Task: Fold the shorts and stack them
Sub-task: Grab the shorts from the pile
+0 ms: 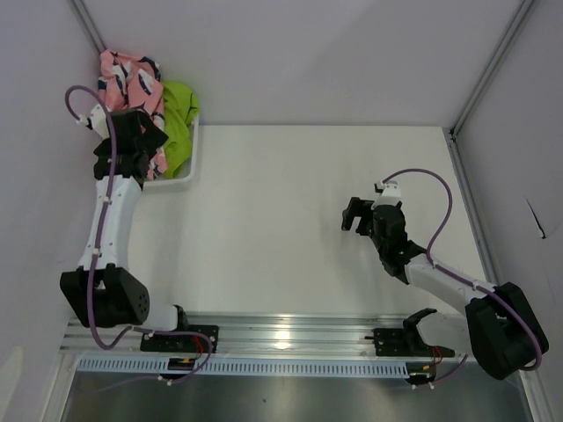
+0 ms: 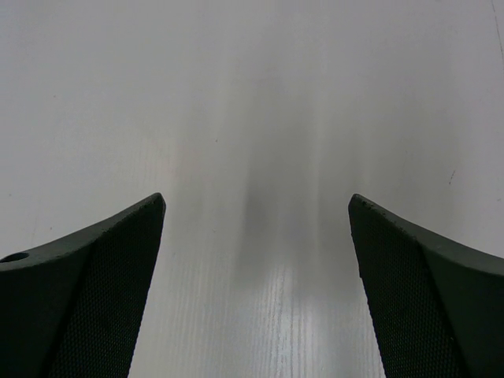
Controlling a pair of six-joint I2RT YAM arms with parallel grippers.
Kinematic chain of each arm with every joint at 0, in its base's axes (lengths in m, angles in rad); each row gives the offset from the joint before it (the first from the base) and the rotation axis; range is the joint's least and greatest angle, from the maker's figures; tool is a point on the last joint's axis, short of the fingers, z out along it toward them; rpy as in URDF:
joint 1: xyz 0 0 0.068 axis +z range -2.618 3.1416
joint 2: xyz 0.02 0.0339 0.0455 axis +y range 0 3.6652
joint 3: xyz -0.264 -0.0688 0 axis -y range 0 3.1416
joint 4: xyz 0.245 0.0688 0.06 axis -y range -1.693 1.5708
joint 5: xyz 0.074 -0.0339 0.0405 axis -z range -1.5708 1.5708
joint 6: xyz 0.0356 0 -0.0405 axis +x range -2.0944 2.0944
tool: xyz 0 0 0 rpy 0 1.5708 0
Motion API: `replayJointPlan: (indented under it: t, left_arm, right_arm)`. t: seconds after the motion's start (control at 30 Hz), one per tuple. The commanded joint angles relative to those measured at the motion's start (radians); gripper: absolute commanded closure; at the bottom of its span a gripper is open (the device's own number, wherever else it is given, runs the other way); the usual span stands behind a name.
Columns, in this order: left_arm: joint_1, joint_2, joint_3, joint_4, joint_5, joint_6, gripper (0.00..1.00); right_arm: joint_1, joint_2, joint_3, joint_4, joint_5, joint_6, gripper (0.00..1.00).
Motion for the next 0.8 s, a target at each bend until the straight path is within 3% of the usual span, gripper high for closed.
replayJointPlan:
  t: [0.0,0.17,0.43,0.6,0.63,0.67,0.73,0.77]
  left_arm:
    - [0.06,0.081,0.164,-0.043,0.033,-0.006,0.01]
    - [0.132,0.242,0.278,-0.025,0.119,0.017,0.01]
    - [0.148,0.499,0.43,-0.084,0.165,0.037,0.01]
    - [0.151,0.649,0.491,-0.054,0.165,0.061,0.09]
    - [0.152,0.67,0.505,-0.057,0.165,0.062,0.13]
    - [0.161,0.69,0.531,-0.055,0.17,0.065,0.3]
    - [0.169,0.727,0.571,-0.064,0.167,0.065,0.55]
    - [0.171,0.729,0.597,-0.064,0.164,0.068,0.79]
  right_arm:
    - [0.003,-0.018,0.036,0.024,-0.025,-0.002,0.01]
    - [0.008,-0.027,0.031,0.025,-0.019,-0.002,0.01]
    - [0.008,-0.015,0.042,0.025,-0.029,0.003,0.01]
    - [0.006,-0.022,0.042,0.02,-0.028,0.0,0.01]
    - [0.006,-0.025,0.041,0.018,-0.026,-0.002,0.01]
    - [0.006,-0.027,0.041,0.018,-0.026,0.0,0.01]
    - [0.006,-0.03,0.039,0.017,-0.026,0.0,0.0]
    - [0.006,-0.03,0.039,0.017,-0.025,0.0,0.0]
